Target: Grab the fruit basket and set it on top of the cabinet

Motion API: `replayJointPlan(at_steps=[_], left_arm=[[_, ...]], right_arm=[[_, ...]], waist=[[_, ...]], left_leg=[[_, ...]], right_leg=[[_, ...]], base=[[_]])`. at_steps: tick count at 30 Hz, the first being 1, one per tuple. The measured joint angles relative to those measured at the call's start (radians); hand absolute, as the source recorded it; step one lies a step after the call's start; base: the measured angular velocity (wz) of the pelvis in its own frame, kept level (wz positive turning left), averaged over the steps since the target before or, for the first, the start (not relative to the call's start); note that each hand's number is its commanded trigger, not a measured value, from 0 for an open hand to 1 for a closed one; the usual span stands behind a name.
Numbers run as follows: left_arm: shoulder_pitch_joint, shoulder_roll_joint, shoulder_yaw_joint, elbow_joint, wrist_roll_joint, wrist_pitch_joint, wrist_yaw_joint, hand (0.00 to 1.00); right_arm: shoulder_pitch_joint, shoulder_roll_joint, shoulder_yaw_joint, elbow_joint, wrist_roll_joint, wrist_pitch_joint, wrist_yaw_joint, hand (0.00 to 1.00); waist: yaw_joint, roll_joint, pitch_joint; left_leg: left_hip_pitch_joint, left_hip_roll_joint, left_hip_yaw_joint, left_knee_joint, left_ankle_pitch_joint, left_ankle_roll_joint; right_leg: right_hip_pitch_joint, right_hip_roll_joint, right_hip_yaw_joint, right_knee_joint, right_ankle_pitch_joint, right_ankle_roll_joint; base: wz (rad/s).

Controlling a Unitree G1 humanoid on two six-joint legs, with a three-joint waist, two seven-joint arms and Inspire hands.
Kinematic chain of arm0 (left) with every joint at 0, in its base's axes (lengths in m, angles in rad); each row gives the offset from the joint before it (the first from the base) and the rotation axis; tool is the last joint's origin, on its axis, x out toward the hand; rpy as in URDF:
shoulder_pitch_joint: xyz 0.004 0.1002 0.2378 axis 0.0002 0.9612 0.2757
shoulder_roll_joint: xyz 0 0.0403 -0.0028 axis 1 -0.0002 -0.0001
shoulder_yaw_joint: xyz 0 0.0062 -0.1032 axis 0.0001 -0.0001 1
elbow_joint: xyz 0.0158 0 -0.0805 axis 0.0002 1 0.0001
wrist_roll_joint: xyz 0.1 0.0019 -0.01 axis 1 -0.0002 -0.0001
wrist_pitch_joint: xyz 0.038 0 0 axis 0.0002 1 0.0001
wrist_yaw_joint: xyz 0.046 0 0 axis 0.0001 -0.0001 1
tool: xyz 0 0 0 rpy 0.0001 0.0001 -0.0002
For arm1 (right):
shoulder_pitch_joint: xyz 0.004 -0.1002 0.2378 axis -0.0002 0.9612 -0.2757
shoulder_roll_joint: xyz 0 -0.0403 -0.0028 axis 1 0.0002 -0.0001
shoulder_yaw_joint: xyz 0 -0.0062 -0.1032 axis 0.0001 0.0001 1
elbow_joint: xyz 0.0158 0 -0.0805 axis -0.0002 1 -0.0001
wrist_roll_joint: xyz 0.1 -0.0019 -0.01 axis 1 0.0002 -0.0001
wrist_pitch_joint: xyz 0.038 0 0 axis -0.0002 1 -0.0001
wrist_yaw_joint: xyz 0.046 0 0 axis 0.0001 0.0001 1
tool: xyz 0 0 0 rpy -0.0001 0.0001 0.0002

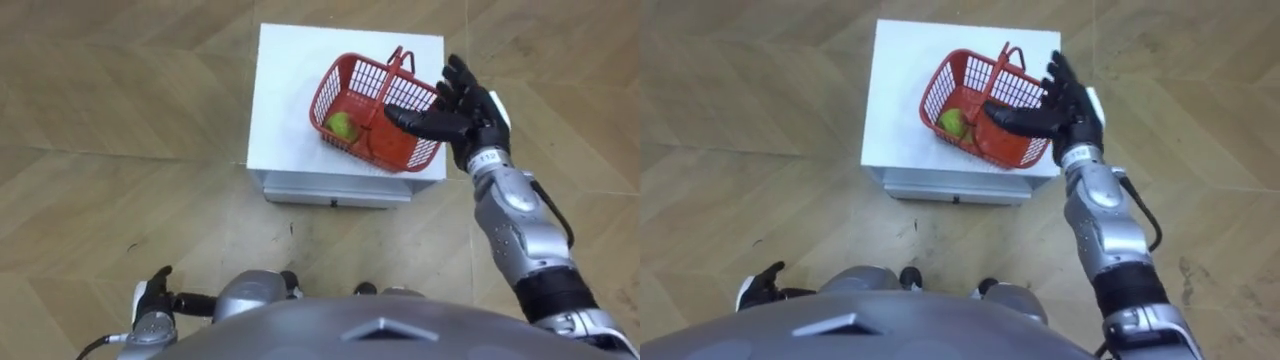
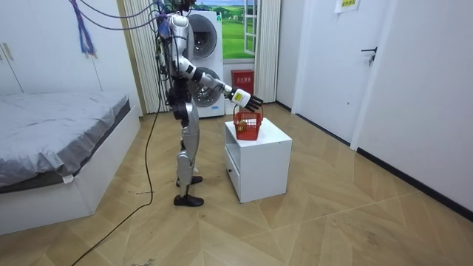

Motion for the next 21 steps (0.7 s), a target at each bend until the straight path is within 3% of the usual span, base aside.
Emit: replayJointPlan(at_steps=[11,14,18,21], left_arm=[[0.000,-0.003,0.005,-0.012,0.025,-0.010,-0.001,0.00],[0.015,-0.008,0.029,-0.012,0.024,-0.012,-0.002,0.00],[0.047,-0.005,0.050,-0.013,0.024,-0.012,-0.002,0.00],[0.054,-0.006,0.052,-0.013,0.020,-0.013,0.001,0.00]], right_arm=[[0.032,-0.002,-0.058,0.000,-0.005,-0.015,-0.031,0.00],[0.050,-0.002,-0.087,-0.001,-0.023,-0.017,-0.058,0.00],[0.062,-0.002,-0.140,-0.005,-0.058,-0.023,-0.128,0.00],[0.085,-0.004,-0.159,0.053,-0.060,-0.060,-0.169,0.00]], waist=[[-0.019,0.007,-0.0039],[-0.023,0.017,-0.0117],[-0.052,0.029,-0.0089],[-0.069,0.030,-0.0066]], left_leg=[[0.026,0.001,0.021,-0.012,0.000,0.000],[0.037,0.000,0.027,-0.021,0.000,0.000],[0.062,0.000,0.027,-0.032,0.000,0.000],[0.073,0.001,0.022,-0.036,-0.001,-0.001]], right_leg=[[0.009,0.001,0.022,0.000,0.000,0.000],[0.014,0.001,0.029,0.000,0.000,0.000],[0.034,0.003,0.030,-0.001,0.000,0.001],[0.047,0.004,0.026,-0.002,-0.001,0.001]], base=[[-0.07],[-0.04],[0.00],[0.03]])
